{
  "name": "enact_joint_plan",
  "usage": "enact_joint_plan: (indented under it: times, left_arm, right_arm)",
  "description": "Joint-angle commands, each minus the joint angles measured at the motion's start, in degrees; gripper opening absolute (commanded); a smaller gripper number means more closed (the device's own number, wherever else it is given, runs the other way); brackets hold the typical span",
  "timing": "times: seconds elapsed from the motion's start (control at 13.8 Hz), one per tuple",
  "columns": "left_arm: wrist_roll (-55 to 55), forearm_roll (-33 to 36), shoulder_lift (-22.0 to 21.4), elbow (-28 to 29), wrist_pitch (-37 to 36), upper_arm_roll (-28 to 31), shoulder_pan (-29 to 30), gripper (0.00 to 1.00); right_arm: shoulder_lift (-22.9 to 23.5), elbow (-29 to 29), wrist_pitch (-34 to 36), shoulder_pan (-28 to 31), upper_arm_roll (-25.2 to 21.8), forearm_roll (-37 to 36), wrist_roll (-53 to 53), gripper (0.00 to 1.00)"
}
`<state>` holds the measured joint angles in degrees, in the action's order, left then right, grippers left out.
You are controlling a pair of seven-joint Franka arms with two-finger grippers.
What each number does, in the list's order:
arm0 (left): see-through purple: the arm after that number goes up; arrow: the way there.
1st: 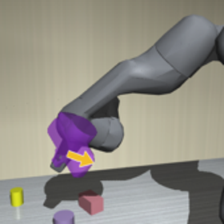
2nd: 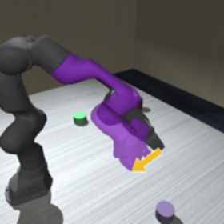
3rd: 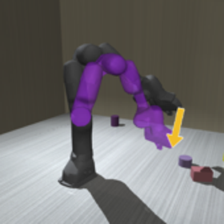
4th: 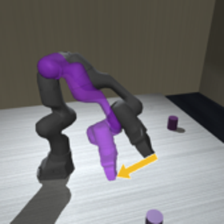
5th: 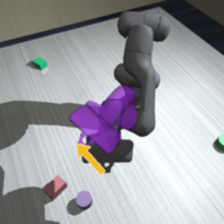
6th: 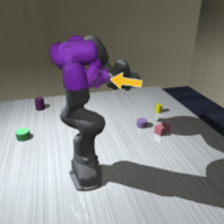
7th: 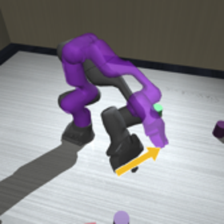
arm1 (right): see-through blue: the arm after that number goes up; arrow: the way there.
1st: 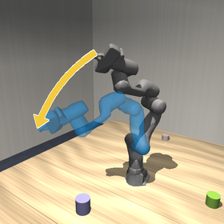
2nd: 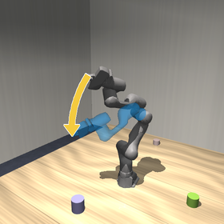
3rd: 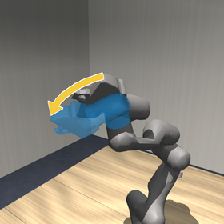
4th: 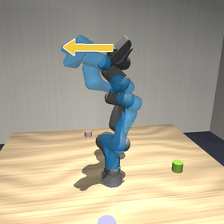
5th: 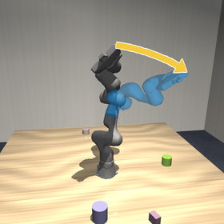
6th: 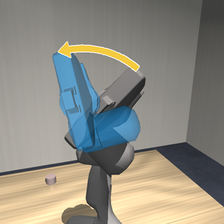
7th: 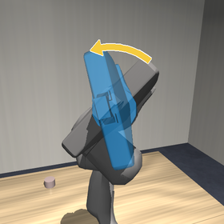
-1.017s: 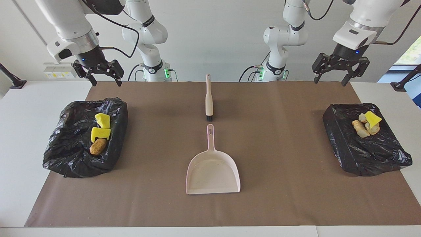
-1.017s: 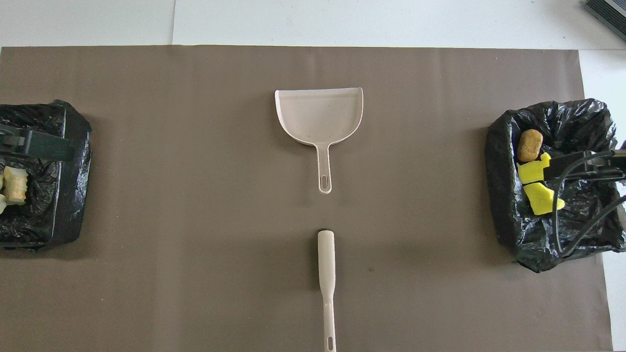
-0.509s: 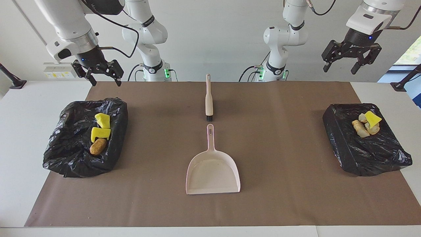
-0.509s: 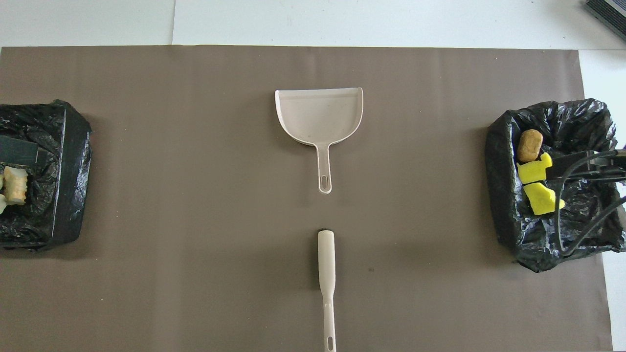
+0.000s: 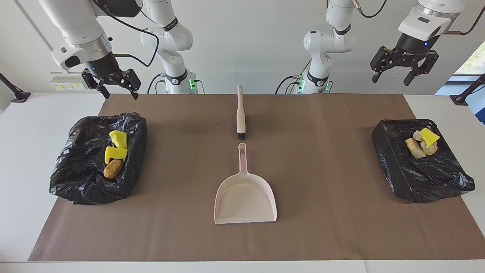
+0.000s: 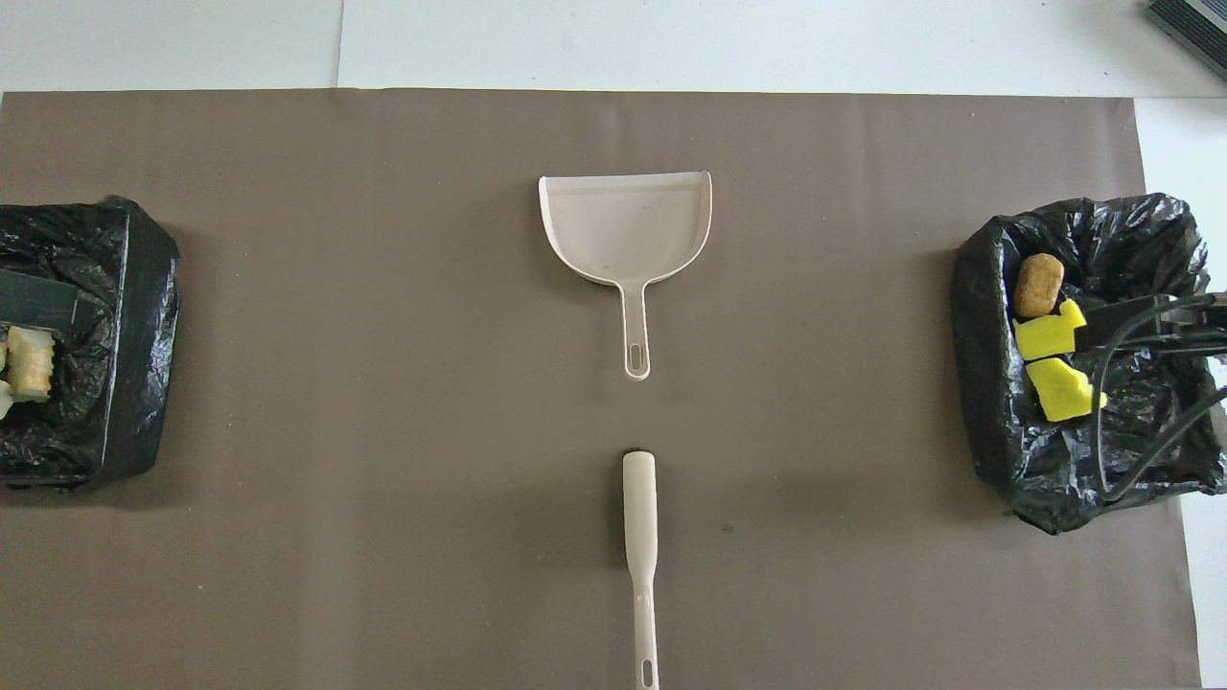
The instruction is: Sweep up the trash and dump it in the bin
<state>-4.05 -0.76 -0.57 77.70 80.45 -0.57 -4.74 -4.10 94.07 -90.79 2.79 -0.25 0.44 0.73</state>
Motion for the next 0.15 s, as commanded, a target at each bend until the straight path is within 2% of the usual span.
enact_joint_plan:
  times: [0.0,0.07]
  left_arm:
    - [-0.9,-1.0,-0.7,0.7,-1.0,0.1,0.3,1.0]
    - [-0.8,-1.0,-1.0,1.0,-1.0,0.1,0.3,1.0]
  right_arm:
    - [-0.5,0.9,-3.5,1.0,0.3,-1.8,-1.6,1.0]
    - [-0.5,3.2,-5.9,1.2,0.1,-1.8,-1.7,1.0]
